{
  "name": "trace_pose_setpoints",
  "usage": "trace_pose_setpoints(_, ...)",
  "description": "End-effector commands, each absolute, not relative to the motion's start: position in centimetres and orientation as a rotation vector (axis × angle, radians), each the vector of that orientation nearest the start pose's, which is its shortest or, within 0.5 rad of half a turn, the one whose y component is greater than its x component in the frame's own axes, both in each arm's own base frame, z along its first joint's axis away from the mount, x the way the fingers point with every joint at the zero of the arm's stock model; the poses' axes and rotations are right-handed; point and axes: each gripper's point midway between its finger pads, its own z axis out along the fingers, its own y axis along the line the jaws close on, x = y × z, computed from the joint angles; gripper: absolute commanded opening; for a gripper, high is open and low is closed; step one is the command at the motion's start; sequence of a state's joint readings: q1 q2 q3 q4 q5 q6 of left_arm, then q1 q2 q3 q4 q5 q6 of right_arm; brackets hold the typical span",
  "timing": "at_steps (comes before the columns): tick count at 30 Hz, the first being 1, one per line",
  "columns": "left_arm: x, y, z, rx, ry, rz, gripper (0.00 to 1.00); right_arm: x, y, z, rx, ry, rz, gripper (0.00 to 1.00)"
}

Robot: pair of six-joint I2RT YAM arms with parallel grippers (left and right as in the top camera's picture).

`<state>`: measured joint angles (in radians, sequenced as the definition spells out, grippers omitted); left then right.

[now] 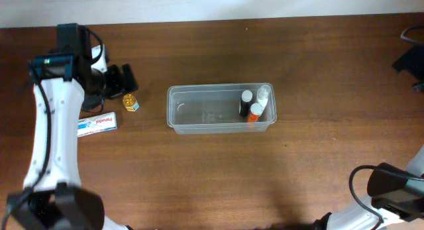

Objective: Pack container
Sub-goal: 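Move the left gripper down onto the Panadol box and grasp it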

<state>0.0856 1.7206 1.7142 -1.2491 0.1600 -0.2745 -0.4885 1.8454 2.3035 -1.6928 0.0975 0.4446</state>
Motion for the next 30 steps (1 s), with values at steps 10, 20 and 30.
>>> trace_pose_setpoints(10,36.8,10.7,11.3,-1.904,2.441,0.010,0.99,31.1,-18.8,30.0,1.285,2.491,-0.165,0.98)
trace_pose_setpoints(20,39.2,11.6,5.6,-1.961,2.436,0.030,0.99,31.1,-18.8,30.0,1.285,2.491,-0.165,0.98)
trace_pose_setpoints(30,38.6,12.6,1.8,-2.003,2.462,0.146,0.99,31.1,-18.8,30.0,1.285,2.491,-0.165,0.98)
